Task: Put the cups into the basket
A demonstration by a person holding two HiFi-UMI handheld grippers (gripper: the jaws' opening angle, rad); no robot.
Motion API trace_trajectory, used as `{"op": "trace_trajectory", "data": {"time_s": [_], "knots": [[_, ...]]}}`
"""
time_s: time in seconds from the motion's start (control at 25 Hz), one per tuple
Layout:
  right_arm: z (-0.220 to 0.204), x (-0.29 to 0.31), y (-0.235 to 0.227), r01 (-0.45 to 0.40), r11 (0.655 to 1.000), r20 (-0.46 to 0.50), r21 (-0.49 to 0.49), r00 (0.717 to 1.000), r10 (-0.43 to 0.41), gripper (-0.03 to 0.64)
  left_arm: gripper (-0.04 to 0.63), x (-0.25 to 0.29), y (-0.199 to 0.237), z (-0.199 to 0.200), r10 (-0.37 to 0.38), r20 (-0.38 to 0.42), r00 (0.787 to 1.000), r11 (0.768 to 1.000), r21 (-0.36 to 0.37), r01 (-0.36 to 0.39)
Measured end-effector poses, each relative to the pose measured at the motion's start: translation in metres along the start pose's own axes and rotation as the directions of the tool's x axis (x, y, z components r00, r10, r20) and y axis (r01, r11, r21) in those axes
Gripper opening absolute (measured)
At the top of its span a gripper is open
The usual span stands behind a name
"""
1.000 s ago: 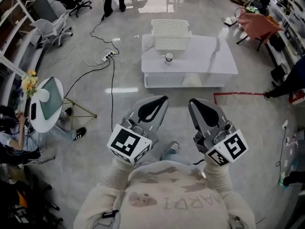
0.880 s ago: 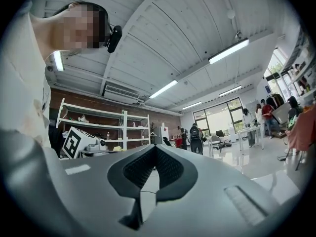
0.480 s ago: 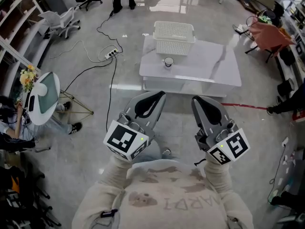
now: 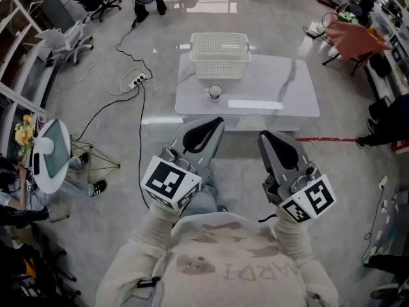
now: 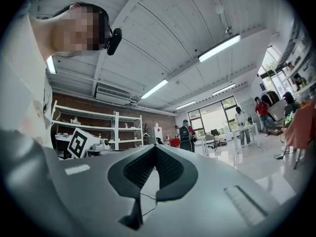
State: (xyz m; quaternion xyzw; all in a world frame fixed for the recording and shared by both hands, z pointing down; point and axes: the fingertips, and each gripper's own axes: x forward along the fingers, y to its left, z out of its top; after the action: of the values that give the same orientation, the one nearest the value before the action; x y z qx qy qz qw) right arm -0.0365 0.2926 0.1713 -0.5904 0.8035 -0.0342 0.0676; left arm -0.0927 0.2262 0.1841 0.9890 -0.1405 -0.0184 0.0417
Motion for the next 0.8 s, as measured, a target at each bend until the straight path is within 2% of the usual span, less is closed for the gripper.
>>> {"op": "trace_trajectory", "data": {"time_s": [0.52, 0.8], "knots": [[0.009, 0.123, -0.094, 0.068, 0.998, 0.009, 0.013, 0.998, -0.068, 0.025, 0.000, 0.088, 0.126, 0.012, -0.054, -0.027, 0.998, 0.999, 0.006, 0.054], [0.004, 0.163, -0.127, 0.099, 0.995, -0.018, 0.001, 0.995, -0.099, 0.025, 0.002, 0.116, 0.167, -0.005, -0.085, -0.047, 0.995, 0.996, 0.011, 0.086]]}}
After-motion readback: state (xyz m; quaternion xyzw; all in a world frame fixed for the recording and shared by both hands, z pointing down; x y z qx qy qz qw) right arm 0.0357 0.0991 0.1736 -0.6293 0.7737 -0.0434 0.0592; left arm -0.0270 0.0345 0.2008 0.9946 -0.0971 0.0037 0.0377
